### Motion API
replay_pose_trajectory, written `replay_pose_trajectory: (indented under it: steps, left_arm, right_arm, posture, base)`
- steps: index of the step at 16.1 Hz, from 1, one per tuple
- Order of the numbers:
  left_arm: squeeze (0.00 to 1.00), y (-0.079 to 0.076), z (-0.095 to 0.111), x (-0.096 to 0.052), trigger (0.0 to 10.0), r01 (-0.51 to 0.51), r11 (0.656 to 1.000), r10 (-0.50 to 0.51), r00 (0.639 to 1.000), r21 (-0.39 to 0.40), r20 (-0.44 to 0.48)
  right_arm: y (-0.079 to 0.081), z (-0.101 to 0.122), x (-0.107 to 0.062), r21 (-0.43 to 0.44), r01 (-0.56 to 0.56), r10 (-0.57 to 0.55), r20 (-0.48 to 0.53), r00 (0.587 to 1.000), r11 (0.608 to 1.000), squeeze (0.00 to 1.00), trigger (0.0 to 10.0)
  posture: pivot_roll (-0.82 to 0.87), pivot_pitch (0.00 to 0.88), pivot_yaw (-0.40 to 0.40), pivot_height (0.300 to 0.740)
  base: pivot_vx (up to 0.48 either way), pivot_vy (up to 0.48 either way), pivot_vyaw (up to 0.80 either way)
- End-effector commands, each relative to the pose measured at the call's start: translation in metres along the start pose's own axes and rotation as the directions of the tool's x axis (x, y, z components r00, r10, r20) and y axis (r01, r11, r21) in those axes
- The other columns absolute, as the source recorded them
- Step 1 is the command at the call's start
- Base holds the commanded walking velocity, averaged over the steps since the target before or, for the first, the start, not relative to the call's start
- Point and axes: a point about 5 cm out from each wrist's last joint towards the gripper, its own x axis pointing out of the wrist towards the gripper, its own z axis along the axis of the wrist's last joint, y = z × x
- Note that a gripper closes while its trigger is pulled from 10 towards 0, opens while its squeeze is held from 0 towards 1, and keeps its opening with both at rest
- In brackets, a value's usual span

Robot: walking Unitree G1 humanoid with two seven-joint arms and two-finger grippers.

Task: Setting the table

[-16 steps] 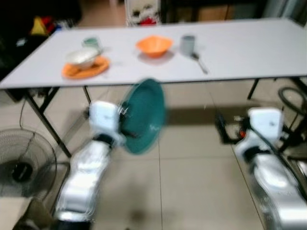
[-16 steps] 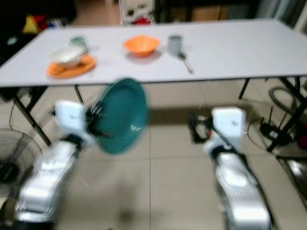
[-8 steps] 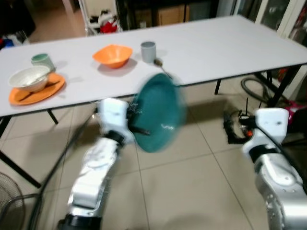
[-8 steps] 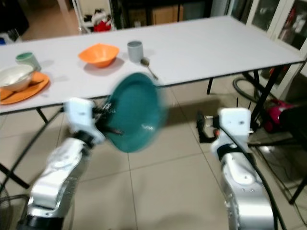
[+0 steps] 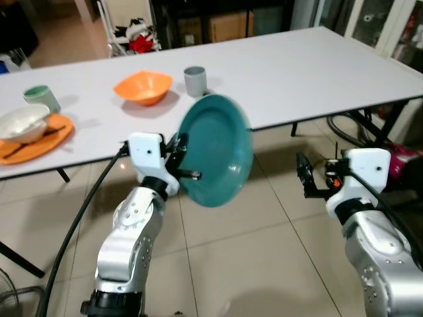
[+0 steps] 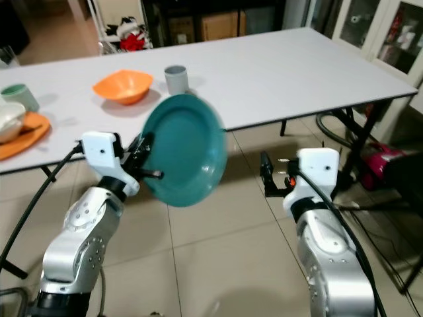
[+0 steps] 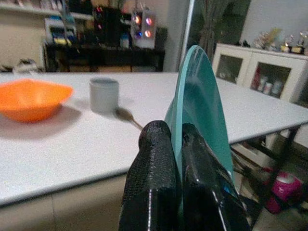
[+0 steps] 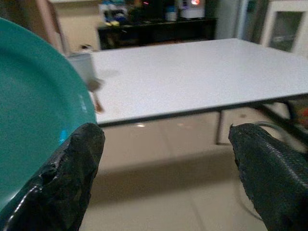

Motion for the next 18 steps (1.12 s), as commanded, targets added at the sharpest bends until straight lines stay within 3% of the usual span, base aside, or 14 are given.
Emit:
replay_pose_trajectory:
  steps: [1, 4, 7, 18]
  left_arm:
    - [0.00, 0.016, 0.011, -0.002, 10.0, -0.054, 0.998, 0.053, 0.998, 0.023, 0.038]
    - [0.00, 0.023, 0.015, -0.004, 10.0, -0.089, 0.996, 0.088, 0.995, 0.008, 0.048]
    - [0.00, 0.022, 0.016, -0.007, 10.0, -0.080, 0.996, 0.079, 0.996, 0.026, 0.045]
    - [0.00, 0.021, 0.017, -0.005, 10.0, -0.075, 0.997, 0.075, 0.996, 0.006, 0.045]
  right_arm:
    - [0.007, 0.008, 0.002, 0.045, -0.059, 0.058, 0.024, 0.998, 0.997, 0.00, 10.0]
    - [0.008, 0.007, 0.004, 0.067, -0.102, 0.101, 0.017, 0.995, 0.993, 0.00, 10.0]
    - [0.016, 0.007, 0.005, -0.019, -0.170, 0.170, 0.002, 0.985, 0.985, 0.00, 10.0]
    - [0.017, 0.008, 0.003, 0.060, -0.202, 0.201, 0.023, 0.979, 0.977, 0.00, 10.0]
  posture:
    - [0.01, 0.000, 0.070, 0.740]
    - [0.02, 0.000, 0.062, 0.740]
    - [0.03, 0.000, 0.055, 0.740]
    - [0.03, 0.000, 0.061, 0.740]
  base:
    - [0.337, 0.000, 0.00]
    - [0.341, 0.000, 0.00]
    - [0.344, 0.000, 0.53]
    - [0.342, 0.000, 0.07]
